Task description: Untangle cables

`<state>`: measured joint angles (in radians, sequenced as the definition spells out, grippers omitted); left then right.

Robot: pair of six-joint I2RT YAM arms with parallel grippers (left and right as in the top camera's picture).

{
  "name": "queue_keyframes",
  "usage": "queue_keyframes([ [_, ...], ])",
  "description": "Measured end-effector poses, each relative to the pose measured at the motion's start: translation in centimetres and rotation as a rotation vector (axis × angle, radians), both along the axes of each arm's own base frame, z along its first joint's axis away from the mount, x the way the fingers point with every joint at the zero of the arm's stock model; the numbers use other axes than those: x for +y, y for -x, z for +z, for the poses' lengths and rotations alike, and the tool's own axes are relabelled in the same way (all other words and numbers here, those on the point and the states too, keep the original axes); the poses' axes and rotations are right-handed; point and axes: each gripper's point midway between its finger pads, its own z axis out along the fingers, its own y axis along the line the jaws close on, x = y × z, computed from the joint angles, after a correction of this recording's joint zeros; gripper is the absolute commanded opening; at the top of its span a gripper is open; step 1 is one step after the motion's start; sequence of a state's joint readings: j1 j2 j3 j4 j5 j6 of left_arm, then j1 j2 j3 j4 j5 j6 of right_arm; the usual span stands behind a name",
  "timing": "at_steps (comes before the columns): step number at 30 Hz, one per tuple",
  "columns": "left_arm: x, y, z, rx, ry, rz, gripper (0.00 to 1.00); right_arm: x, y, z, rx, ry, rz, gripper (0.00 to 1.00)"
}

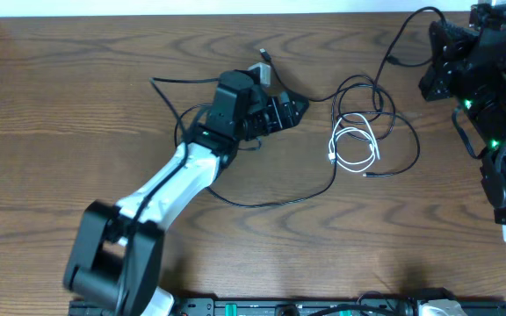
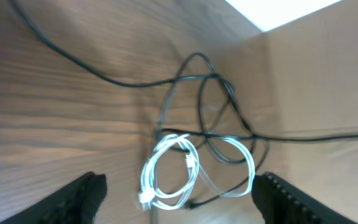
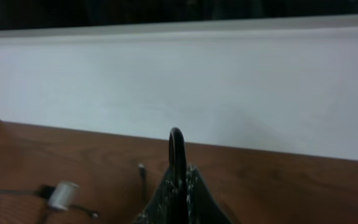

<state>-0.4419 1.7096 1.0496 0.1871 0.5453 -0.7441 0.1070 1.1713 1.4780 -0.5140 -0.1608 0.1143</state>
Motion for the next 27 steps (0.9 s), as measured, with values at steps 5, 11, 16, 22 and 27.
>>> queue_keyframes([
  [5,-3.2,0.4,-1.1,0.083,0.130,-0.048,0.75,0.5,0.1,0.1,0.004,-0.022,0.028,0.01],
  [11,-6.4,2.0,-2.1,0.230,0.228,-0.048,0.72,0.7,0.2,0.1,0.005,-0.028,0.038,0.01],
  [16,-9.0,3.5,-2.1,0.324,0.285,-0.026,0.66,0.8,0.2,0.1,0.007,-0.035,0.041,0.01],
  [22,-11.5,5.9,-3.0,0.326,0.240,-0.017,0.66,0.8,0.2,0.1,0.007,-0.036,0.042,0.01],
  [27,-11.9,5.8,-3.6,0.247,0.177,0.024,0.66,0.8,0.2,0.1,0.007,-0.036,0.042,0.01],
])
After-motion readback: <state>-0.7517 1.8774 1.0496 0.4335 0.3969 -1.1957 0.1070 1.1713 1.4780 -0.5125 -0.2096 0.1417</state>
